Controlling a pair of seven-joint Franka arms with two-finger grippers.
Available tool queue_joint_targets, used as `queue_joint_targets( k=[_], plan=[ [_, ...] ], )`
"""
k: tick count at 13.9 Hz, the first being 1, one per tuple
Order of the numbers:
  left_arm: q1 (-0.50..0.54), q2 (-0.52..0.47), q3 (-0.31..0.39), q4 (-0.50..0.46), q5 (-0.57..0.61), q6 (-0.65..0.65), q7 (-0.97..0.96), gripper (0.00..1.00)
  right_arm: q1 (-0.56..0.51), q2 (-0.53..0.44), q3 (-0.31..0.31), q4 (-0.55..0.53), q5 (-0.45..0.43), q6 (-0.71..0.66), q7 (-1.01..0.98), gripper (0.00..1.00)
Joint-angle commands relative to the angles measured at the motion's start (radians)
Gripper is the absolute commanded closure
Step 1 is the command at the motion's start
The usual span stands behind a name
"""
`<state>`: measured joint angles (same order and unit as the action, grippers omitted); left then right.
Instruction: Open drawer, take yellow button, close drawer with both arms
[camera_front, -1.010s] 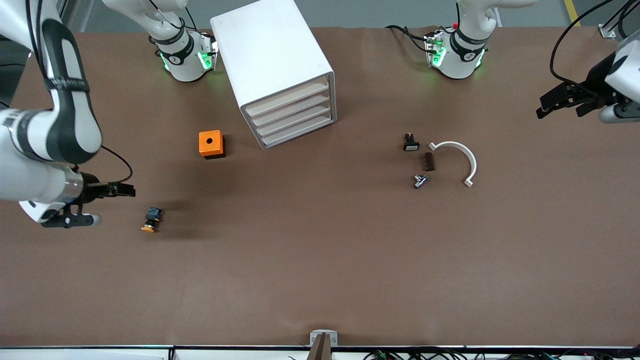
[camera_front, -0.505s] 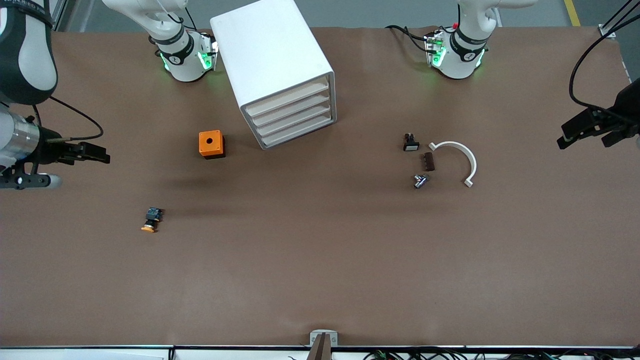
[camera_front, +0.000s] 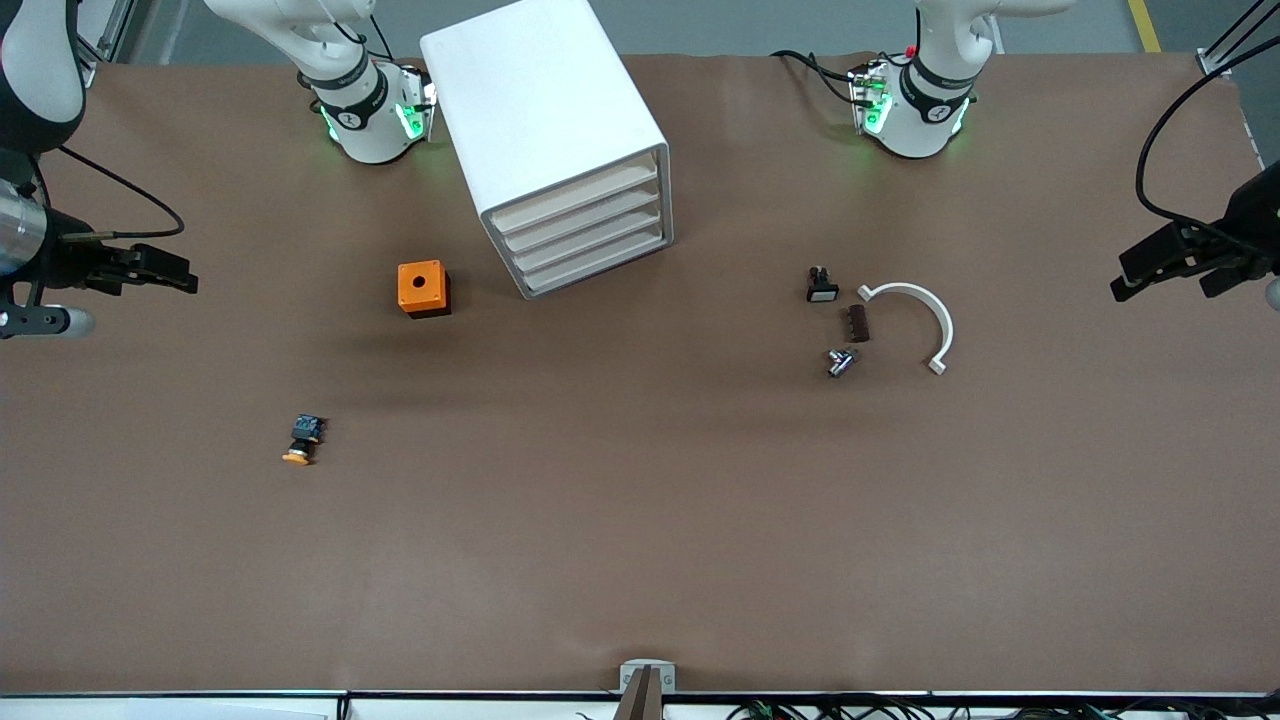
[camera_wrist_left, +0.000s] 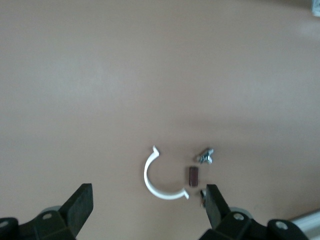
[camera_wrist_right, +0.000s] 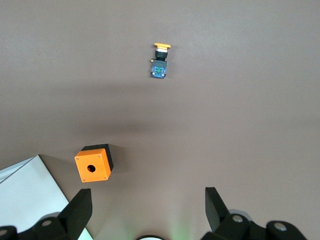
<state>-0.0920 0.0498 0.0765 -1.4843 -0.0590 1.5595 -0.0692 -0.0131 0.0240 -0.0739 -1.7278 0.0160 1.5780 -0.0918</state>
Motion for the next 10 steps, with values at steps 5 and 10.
queue_joint_targets(
  k=[5, 10],
  plan=[
    [-0.008, -0.090, -0.001, -0.099, 0.022, 0.024, 0.009, 0.01, 0.002, -0.009, 0.008, 0.037, -0.013, -0.035, 0.012, 0.00],
    [-0.008, -0.082, -0.014, -0.068, 0.022, 0.022, 0.006, 0.01, -0.008, 0.020, 0.006, 0.169, -0.016, -0.061, 0.009, 0.00]
  ],
)
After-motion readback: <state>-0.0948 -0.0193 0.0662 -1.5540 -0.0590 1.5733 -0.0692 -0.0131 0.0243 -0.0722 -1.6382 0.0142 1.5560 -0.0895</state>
